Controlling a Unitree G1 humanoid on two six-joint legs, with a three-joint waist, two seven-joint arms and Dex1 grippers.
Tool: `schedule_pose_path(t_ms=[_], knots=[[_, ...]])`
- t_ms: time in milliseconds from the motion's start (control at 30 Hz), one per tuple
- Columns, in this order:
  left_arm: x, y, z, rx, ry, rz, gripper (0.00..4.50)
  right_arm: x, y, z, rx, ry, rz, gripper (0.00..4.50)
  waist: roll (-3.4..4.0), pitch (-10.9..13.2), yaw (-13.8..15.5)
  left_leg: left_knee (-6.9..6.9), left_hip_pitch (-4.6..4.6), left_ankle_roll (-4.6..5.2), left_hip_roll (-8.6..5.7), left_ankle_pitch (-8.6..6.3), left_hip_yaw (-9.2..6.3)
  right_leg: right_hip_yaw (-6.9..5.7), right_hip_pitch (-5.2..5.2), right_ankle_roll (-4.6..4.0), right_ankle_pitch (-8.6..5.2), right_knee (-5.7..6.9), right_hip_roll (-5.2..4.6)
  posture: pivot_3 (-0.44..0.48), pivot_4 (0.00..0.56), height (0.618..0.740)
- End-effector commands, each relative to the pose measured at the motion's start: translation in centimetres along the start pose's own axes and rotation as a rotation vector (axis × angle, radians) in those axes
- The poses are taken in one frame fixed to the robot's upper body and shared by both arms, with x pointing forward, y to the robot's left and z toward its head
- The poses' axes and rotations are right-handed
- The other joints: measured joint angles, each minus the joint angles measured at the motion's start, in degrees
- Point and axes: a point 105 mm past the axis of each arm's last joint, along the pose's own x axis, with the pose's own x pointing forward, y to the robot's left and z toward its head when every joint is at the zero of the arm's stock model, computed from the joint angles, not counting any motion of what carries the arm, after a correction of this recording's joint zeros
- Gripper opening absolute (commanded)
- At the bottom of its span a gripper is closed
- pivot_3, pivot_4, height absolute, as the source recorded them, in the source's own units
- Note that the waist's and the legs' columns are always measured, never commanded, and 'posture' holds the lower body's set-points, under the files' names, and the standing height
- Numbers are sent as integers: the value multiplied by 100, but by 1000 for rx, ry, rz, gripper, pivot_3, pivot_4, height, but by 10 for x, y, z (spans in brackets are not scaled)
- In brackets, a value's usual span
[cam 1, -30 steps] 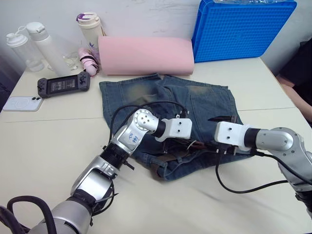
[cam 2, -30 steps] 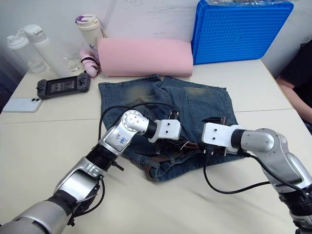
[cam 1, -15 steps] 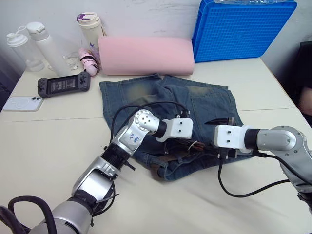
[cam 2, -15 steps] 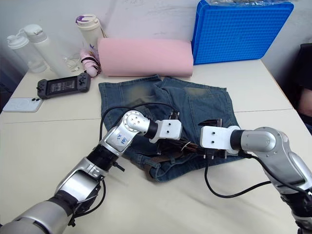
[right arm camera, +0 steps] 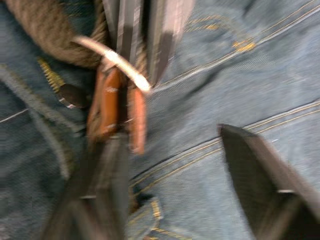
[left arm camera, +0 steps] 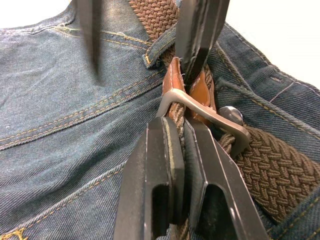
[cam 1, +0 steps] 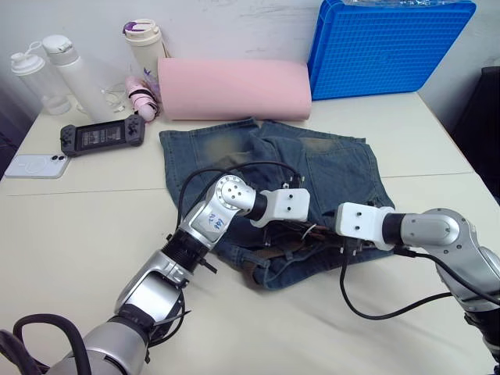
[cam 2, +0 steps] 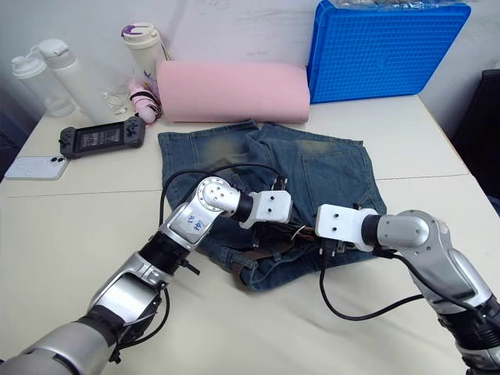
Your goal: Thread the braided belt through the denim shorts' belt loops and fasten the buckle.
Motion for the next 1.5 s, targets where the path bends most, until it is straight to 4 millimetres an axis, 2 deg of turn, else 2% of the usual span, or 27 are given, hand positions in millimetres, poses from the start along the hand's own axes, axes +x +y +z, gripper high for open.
schedule_pose_path(t_ms=[33, 133, 167, 200, 333, 433, 533, 600, 700, 733, 867, 900, 967, 1133, 1200, 1267, 1433, 1500], knots=[[-1, 5, 18, 50, -49, 13, 0, -3, -2, 10, 2, -39, -22, 122, 0, 0, -3, 0, 0, 0, 0, 0, 0, 0, 0, 0, 0, 0, 0, 0, 150, 740], [-7, 12, 22, 4, -99, 63, 0, -2, -3, 9, 4, -39, -21, 38, 0, 0, -1, 0, 0, 0, 0, 0, 0, 0, 0, 0, 0, 0, 0, 0, 150, 740], [-12, 17, 25, -38, -130, 88, 424, -2, -3, 9, 3, -38, -22, 9, 0, 0, -2, 0, 0, 0, 0, 0, 0, 0, 0, 0, 0, 0, 0, 0, 150, 740], [-15, 20, 27, -67, -150, 102, 424, -2, -3, 8, 2, -38, -22, 9, 0, 0, -4, 0, 0, 0, 0, 0, 0, 0, 0, 0, 0, 0, 0, 0, 150, 740], [-47, 31, 25, -133, -165, 130, 2090, 0, -4, 9, -4, -42, -24, 0, 0, 0, -21, 1, -1, 0, 1, 0, -1, 0, -2, 0, 0, 2, 0, 0, 150, 740], [-82, 31, 27, -203, -199, 139, 3478, 1, -5, 8, -11, -44, -24, 0, 1, -1, -42, 0, -2, 0, 3, 0, -1, 1, -6, 0, 0, 8, 1, 0, 150, 740], [-109, 26, 29, -272, -221, 135, 3478, 2, -5, 8, -18, -47, -26, 0, 3, -2, -71, -2, -1, -1, 4, 0, -2, 0, -7, 0, 0, 13, 1, 0, 150, 740], [-119, 26, 30, -299, -233, 154, 3478, 3, -5, 8, -20, -49, -25, 0, 3, -2, -60, -2, -2, -1, 3, 0, -4, 0, -6, 0, 0, 13, 1, 0, 150, 740], [-129, -5, 21, -368, -205, 56, 2616, 4, -3, 9, -35, -52, -22, 0, 4, -3, -67, -1, -1, 0, 0, 0, -10, 0, -4, 0, 0, 13, -2, 0, 150, 740], [-127, -19, 16, -389, -177, 7, 2165, 5, -3, 9, -46, -52, -22, 0, 5, -3, -91, -2, -1, 0, 0, 0, -10, 0, -5, 0, 0, 13, -2, 0, 150, 740], [-116, -56, 7, -474, -116, -112, 334, 4, -1, 7, -73, -50, -14, 0, 6, -3, -115, -7, -2, 0, 2, 0, -16, -1, -4, -1, 0, 11, -1, 0, 150, 740], [-113, -64, 5, -488, -99, -135, 128, 4, -1, 7, -77, -50, -12, 0, 6, -3, -116, -4, -3, 0, 0, 0, -18, -1, -3, -1, 0, 7, -2, 0, 150, 740], [-108, -74, 0, -501, -67, -156, 128, 4, 1, 7, -87, -50, -10, 0, 6, -3, -121, -3, -2, 0, 0, 0, -17, 1, 0, -1, 0, 6, -2, 0, 150, 740], [-96, -84, -9, -519, -34, -171, 128, 2, 3, 7, -95, -53, -9, 0, 7, -3, -137, -3, 3, -1, 0, 0, -16, 3, 0, -2, 0, 1, -1, 0, 150, 740], [-90, -88, -22, -515, 21, -159, 128, 0, 5, 6, -98, -50, -4, 0, 7, -3, -143, -5, 3, -1, 0, 0, -16, 3, 0, -2, 0, 4, -1, 0, 150, 740], [-86, -88, -28, -537, 30, -144, 128, -2, 6, 6, -104, -48, -3, 0, 7, -3, -140, -5, 2, 0, 0, 0, -16, 3, 0, -2, 0, 4, -1, 0, 150, 740], [-88, -73, -20, -573, -47, -107, 128, -6, 7, 6, -104, -48, -1, 0, 7, -3, -124, -4, 2, 0, -2, 0, -17, 1, 2, -2, 0, 0, -2, 0, 150, 740], [-90, -76, -26, -559, -15, -120, 128, -7, 8, 7, -105, -53, 0, 0, 7, -3, -124, -3, 2, 0, -1, 0, -16, 2, 2, -2, 0, 0, -2, 0, 150, 740]])
